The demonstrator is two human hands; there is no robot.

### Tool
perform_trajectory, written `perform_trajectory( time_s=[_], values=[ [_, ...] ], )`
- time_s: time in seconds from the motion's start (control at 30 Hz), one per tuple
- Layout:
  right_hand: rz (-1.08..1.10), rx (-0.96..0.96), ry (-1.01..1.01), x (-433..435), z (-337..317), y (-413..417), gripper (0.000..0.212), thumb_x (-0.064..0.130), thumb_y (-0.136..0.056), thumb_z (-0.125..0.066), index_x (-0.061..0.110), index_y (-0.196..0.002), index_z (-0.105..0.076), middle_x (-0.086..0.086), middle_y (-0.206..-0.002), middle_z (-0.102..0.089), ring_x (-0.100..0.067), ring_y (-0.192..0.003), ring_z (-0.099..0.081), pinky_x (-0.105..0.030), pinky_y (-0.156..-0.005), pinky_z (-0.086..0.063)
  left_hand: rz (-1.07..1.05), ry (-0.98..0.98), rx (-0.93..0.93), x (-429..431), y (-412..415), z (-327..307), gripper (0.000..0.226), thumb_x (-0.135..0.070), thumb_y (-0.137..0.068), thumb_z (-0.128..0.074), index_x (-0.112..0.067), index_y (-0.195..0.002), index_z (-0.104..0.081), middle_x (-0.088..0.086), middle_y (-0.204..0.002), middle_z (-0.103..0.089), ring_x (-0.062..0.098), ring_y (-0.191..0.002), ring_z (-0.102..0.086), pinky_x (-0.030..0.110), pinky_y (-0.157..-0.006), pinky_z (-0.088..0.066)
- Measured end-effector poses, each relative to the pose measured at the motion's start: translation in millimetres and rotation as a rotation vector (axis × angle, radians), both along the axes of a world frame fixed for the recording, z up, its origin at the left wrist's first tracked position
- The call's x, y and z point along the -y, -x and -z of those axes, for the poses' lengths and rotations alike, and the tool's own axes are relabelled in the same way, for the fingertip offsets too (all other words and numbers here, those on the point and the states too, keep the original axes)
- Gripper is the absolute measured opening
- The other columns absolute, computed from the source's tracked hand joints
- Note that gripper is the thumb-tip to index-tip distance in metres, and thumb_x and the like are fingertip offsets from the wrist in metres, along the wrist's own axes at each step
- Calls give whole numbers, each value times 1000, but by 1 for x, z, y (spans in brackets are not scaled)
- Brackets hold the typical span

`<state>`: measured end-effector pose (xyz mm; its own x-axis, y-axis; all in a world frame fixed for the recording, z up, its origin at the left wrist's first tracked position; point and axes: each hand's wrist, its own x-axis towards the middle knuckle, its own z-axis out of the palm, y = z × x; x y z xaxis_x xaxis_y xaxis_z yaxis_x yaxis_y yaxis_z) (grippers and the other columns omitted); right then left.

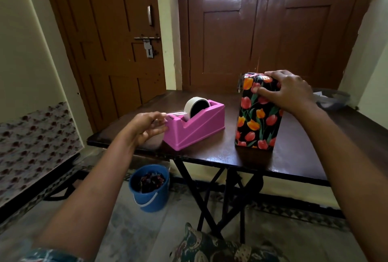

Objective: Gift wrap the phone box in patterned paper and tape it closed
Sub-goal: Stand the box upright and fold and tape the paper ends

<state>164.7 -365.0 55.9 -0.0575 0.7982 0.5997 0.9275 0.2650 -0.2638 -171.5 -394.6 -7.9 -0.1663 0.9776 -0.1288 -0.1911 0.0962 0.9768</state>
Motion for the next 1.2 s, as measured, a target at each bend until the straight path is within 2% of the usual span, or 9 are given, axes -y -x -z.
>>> perform_trajectory(
  time_s=[0.07,0.13,0.27,0.4,0.47,0.6,0.73,1.0,1.2],
  values=[
    [-6,-16,-17,0,2,1,65,57,-81,-59,18,-132,-49,-7,-135,-49,-30,-115,-52,-39,-85,-44,-14,11,-138,0,2,8,15,-10,-86,-61,-2,-99,-61,12,-99,-66,20,-91,-65,29,-75,-58],
    [-5,-15,-18,0,2,2,66,57,-81,-59,18,-133,-48,-6,-136,-48,-29,-116,-51,-39,-86,-43,-19,15,-304,0,3,9,14,-15,-86,-63,-3,-92,-62,9,-90,-66,16,-79,-63,25,-69,-54],
    [3,-7,-7,3,-1,8,67,57,-80,-59,19,-134,-48,-5,-137,-48,-28,-118,-50,-36,-84,-41,-11,13,-433,4,2,0,11,-15,-86,-64,-6,-83,-60,8,-77,-64,16,-67,-59,24,-59,-50],
    [-1,7,-5,4,-1,12,67,57,-80,-59,20,-134,-48,-5,-137,-47,-28,-118,-50,-36,-84,-42,-52,-41,-633,3,-8,2,11,-17,-87,-63,-7,-82,-59,8,-74,-63,15,-62,-56,23,-54,-45],
    [12,26,-6,6,-1,12,68,58,-79,-59,20,-134,-47,-6,-137,-47,-28,-118,-49,-37,-85,-42,-128,-58,-866,-1,-13,0,12,-20,-87,-63,-9,-84,-59,7,-76,-64,15,-64,-59,23,-54,-47],
    [22,28,-20,10,0,13,69,60,-79,-58,18,-134,-47,-7,-137,-47,-30,-118,-49,-38,-86,-42,-296,-3,-1476,-6,-28,-14,19,-29,-87,-64,-12,-94,-61,5,-85,-64,18,-78,-63,30,-63,-51],
    [17,25,-13,13,-2,11,69,59,-79,-58,19,-134,-47,-6,-137,-47,-29,-118,-49,-38,-86,-42,-347,89,-1803,-3,-47,-24,12,-19,-92,-58,-10,-100,-58,6,-81,-53,20,-78,-55,30,-63,-42],
    [26,59,-29,17,-1,11,70,61,-80,-56,18,-135,-46,-7,-135,-48,-29,-119,-49,-40,-85,-44,-282,164,-2084,2,-68,-43,6,-14,-93,-52,-11,-89,-55,5,-67,-45,18,-72,-51,27,-62,-38],
    [34,54,-37,19,0,7,70,61,-81,-55,18,-135,-46,-7,-135,-49,-28,-118,-50,-39,-85,-45,-296,152,-2094,1,-68,-31,9,-17,-92,-54,-10,-91,-60,4,-71,-50,15,-67,-52,25,-54,-37]
  ],
)
